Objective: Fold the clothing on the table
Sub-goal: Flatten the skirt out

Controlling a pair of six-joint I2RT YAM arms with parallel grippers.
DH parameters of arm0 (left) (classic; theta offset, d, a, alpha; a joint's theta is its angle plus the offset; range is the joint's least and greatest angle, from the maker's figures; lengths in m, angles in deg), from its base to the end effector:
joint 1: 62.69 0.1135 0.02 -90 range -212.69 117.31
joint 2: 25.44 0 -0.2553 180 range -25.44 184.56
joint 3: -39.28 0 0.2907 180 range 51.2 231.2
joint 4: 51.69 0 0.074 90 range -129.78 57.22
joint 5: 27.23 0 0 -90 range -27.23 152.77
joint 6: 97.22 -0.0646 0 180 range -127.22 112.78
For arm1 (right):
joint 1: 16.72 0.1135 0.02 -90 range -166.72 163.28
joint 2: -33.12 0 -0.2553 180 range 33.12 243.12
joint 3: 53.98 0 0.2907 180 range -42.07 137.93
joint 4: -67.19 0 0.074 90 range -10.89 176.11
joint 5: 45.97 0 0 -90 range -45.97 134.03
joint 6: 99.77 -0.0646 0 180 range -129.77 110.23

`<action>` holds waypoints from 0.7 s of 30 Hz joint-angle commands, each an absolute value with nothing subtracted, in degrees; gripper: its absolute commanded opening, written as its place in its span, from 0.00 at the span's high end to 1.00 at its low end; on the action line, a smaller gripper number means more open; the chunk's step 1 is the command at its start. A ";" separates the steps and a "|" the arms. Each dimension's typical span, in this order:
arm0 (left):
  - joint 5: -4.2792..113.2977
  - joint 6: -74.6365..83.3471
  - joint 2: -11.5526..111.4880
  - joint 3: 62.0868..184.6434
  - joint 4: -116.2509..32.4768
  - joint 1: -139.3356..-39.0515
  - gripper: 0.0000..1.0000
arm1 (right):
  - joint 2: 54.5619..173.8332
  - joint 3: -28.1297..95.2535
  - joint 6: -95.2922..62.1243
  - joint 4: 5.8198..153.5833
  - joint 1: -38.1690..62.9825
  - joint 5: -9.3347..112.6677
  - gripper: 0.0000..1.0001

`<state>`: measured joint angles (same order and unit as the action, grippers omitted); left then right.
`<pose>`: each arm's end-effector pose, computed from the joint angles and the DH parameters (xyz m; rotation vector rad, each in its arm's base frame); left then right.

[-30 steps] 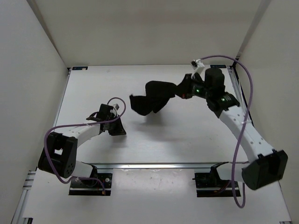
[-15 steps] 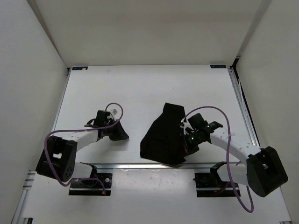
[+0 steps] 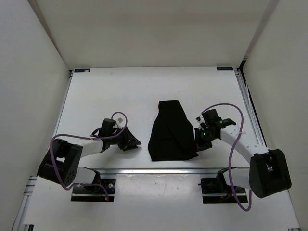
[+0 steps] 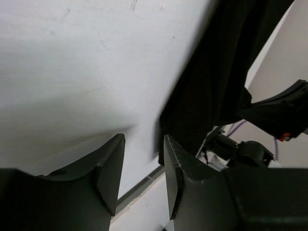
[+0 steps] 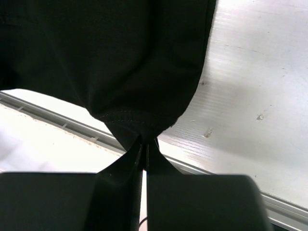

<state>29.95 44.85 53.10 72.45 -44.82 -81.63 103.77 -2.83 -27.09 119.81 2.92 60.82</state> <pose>0.2270 -0.1149 0.0554 -0.5067 2.6527 -1.1779 0.2303 0.1020 0.1281 -0.1255 2.8868 0.5484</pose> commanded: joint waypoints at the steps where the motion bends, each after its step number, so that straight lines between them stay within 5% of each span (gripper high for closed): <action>1: 26.73 52.01 52.78 71.49 -51.82 -83.25 0.51 | 104.74 -1.03 -26.56 121.73 2.62 59.59 1.00; 21: 33.41 59.07 62.00 78.61 -56.50 -97.32 0.48 | 108.00 -0.68 -28.23 120.85 4.37 59.06 1.00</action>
